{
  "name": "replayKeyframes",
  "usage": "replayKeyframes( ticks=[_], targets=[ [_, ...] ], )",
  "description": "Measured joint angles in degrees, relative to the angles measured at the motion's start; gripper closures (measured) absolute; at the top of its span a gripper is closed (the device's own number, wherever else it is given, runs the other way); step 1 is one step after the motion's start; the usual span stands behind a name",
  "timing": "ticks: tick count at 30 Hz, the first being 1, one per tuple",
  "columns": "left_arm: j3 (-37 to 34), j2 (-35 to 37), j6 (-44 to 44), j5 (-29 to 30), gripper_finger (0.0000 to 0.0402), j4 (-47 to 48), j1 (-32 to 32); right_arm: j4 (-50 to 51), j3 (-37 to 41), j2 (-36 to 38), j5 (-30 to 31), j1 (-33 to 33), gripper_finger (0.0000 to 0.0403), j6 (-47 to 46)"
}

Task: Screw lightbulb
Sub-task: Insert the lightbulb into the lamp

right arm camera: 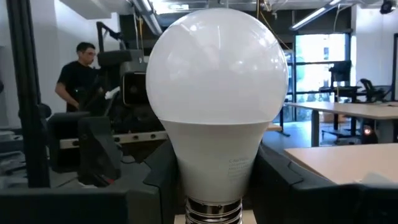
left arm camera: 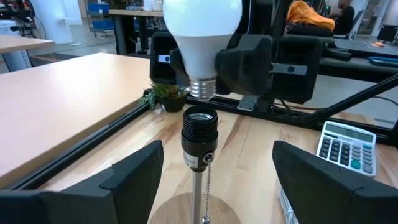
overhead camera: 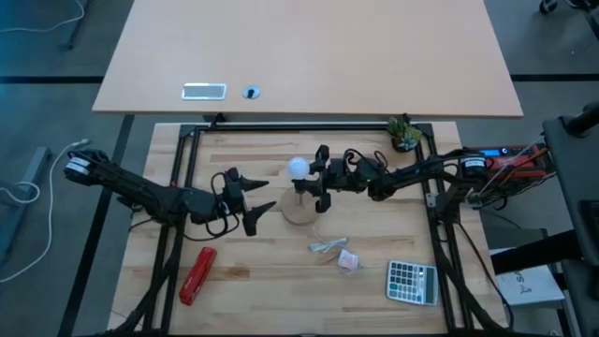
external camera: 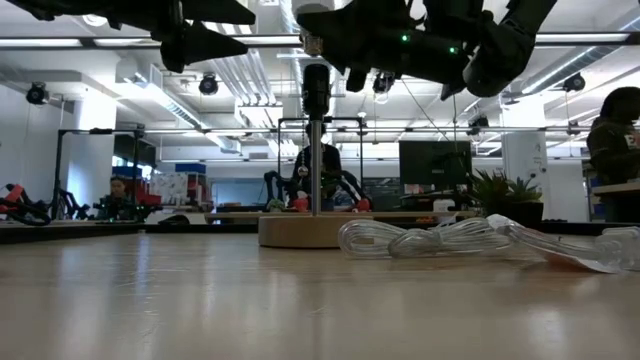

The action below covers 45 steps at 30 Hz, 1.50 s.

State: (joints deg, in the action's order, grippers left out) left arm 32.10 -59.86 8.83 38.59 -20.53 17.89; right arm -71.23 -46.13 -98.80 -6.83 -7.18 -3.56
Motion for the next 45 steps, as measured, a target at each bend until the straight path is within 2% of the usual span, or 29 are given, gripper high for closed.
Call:
replayKeyframes(
  ticks=[30,34,39,45],
  targets=[
    [0.0,0.0,0.0,0.1,0.0106,0.0,0.0,-1.3,2.2,-1.2,1.0,0.0,0.0267,3.5],
    [0.0,0.0,0.0,0.1,0.0106,0.1,0.0,-4.6,3.9,-1.2,1.0,0.2,0.0267,4.6],
    [0.0,0.0,-0.4,2.5,0.0106,0.0,0.0,-6.6,5.3,-1.1,2.4,0.2,0.0267,4.6],
    [0.0,0.0,-0.6,2.6,0.0106,0.0,0.0,-6.2,5.3,-1.1,2.5,0.2,0.0267,4.6]
  ],
)
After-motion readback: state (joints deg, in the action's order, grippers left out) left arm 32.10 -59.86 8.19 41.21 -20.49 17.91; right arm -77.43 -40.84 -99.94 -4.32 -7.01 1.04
